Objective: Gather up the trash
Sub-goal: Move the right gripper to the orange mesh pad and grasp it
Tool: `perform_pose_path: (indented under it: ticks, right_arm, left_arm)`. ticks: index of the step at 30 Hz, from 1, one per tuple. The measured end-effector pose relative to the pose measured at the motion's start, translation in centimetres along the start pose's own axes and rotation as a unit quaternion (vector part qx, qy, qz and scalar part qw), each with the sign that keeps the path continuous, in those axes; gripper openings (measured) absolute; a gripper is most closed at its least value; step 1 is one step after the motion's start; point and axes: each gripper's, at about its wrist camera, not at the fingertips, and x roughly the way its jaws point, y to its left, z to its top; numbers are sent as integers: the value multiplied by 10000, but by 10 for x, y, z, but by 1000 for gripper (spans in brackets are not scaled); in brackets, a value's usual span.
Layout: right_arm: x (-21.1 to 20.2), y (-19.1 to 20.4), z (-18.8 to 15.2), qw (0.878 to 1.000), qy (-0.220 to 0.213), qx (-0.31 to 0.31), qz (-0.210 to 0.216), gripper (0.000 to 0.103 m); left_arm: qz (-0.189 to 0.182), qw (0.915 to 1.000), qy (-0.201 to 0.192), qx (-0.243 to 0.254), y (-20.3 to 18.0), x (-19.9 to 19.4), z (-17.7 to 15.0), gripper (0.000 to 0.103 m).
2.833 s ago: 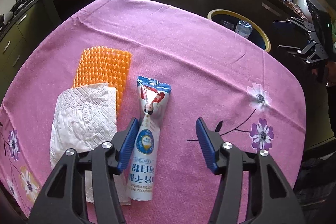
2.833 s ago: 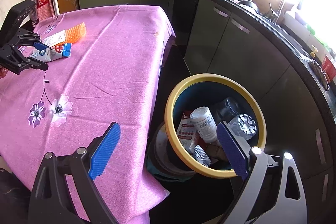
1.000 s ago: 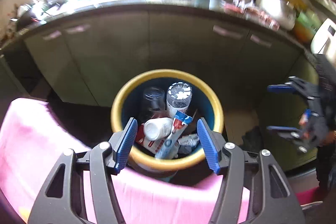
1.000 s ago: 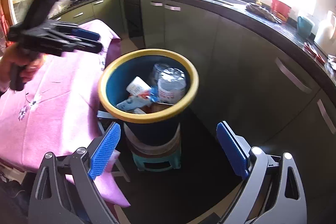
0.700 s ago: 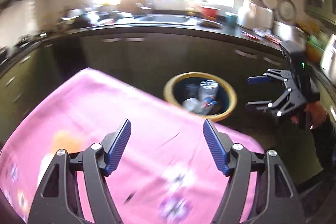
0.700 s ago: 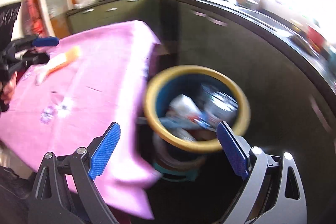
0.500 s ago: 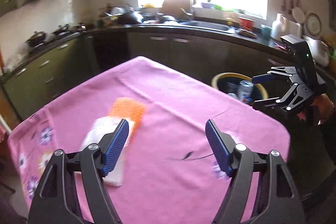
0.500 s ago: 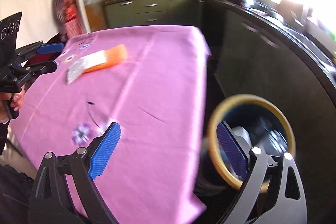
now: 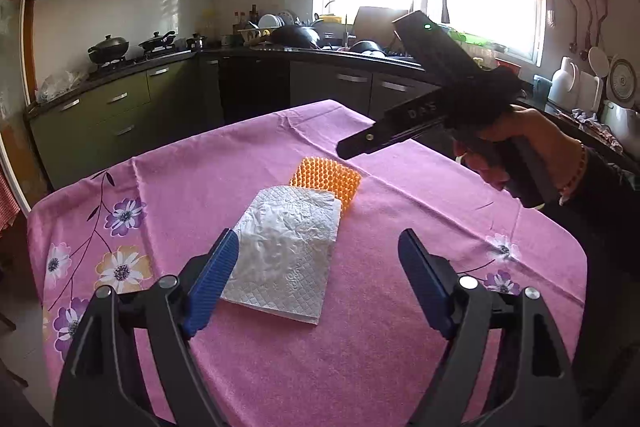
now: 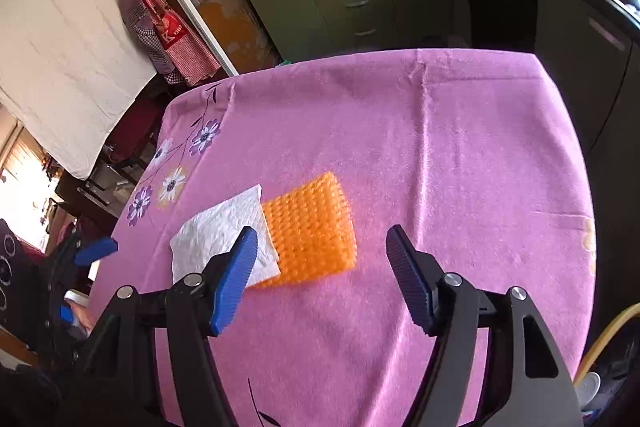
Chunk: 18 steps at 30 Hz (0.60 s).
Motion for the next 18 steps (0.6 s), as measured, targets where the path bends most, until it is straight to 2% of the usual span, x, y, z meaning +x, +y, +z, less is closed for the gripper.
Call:
perform_pose_path:
  ticks: [4, 8, 9, 11, 12, 18]
  right_arm:
    - [25, -3, 14, 9995, 307, 113, 40, 67]
    - [36, 1, 16, 9990, 438, 85, 98, 56]
    - [38, 3, 15, 9989, 452, 88, 127, 49]
    - [39, 5, 13, 9988, 459, 83, 131, 27]
    - [38, 6, 13, 9989, 437, 71, 159, 7]
    - [4, 16, 4, 9998, 48, 3, 196, 6]
  left_arm:
    - [-28, 10000, 91, -25, 1, 5, -3, 78]
    - [-80, 9999, 125, -29, 0, 7, -4, 79]
    - [-78, 9999, 133, -18, 0, 7, -4, 79]
    - [-77, 9998, 159, -4, -1, 9, -5, 79]
    - [-76, 9998, 163, -1, -1, 9, -5, 79]
    - [-63, 9999, 137, -19, -2, 8, -6, 82]
